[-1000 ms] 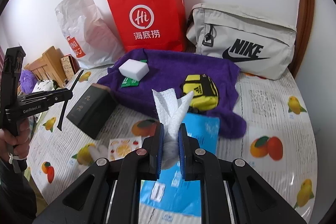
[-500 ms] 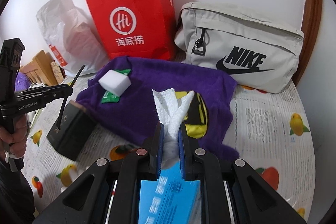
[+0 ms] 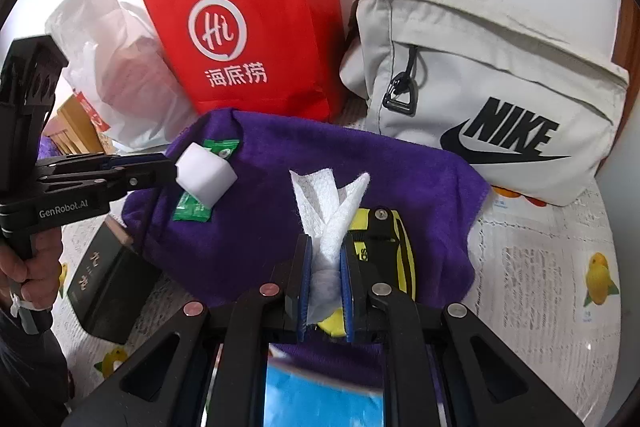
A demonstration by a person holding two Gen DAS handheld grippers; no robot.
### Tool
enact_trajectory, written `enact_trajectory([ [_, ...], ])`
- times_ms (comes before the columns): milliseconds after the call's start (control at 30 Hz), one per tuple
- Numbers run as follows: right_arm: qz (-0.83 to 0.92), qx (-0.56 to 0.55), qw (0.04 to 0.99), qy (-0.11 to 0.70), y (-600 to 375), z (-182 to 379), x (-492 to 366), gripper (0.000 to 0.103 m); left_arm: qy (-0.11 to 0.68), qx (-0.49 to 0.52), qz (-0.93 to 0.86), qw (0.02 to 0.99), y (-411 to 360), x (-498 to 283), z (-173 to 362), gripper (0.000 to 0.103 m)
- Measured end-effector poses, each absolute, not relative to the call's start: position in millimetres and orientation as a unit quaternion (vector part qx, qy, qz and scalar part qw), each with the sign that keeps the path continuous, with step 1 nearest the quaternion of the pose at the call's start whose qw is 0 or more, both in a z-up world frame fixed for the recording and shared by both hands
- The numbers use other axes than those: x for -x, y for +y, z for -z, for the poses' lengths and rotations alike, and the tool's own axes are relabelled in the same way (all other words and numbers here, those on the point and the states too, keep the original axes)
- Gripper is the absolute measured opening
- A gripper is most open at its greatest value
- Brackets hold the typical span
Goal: Organize soft objects
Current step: 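Carry the strap and tissue onto the purple towel and open both tools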
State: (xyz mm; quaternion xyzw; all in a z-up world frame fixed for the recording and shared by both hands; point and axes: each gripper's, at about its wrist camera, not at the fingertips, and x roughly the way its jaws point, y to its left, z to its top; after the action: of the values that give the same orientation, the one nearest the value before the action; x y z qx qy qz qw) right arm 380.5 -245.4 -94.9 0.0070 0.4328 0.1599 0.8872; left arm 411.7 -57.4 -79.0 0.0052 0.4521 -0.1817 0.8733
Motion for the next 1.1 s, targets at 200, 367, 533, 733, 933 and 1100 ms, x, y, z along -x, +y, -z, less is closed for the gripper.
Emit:
enact_trajectory([
  [200,-0.159,-0.004,0.873,0.461,-248.1,113.0,-394.0,0.014,0.472,-0.008,0.181,0.863,-65.1,-424.9,97.1,0.02],
  [367,-0.163,-0.005,0.863,0.479,-249.0,123.5,-403.1,0.014,0.488,-0.019,0.166,0.857,-71.0,-436.7,108.8,0.02],
  [533,-0.165,-0.004,0.857,0.488,-248.3,129.9,-405.1,0.015,0.503,-0.024,0.159,0.849,-75.1,-444.9,120.0,0.02],
  [733,-0.162,-0.006,0.856,0.492,-248.2,131.8,-407.8,0.016,0.516,-0.033,0.15,0.842,-75.0,-449.3,127.8,0.021],
  [933,-0.17,0.005,0.858,0.485,-245.4,126.2,-401.8,0.044,0.525,-0.024,0.148,0.838,-73.2,-450.9,127.3,0.023],
  [1100,-0.163,0.006,0.863,0.478,-246.9,115.1,-393.6,0.047,0.523,-0.025,0.141,0.84,-64.2,-438.8,116.2,0.03],
])
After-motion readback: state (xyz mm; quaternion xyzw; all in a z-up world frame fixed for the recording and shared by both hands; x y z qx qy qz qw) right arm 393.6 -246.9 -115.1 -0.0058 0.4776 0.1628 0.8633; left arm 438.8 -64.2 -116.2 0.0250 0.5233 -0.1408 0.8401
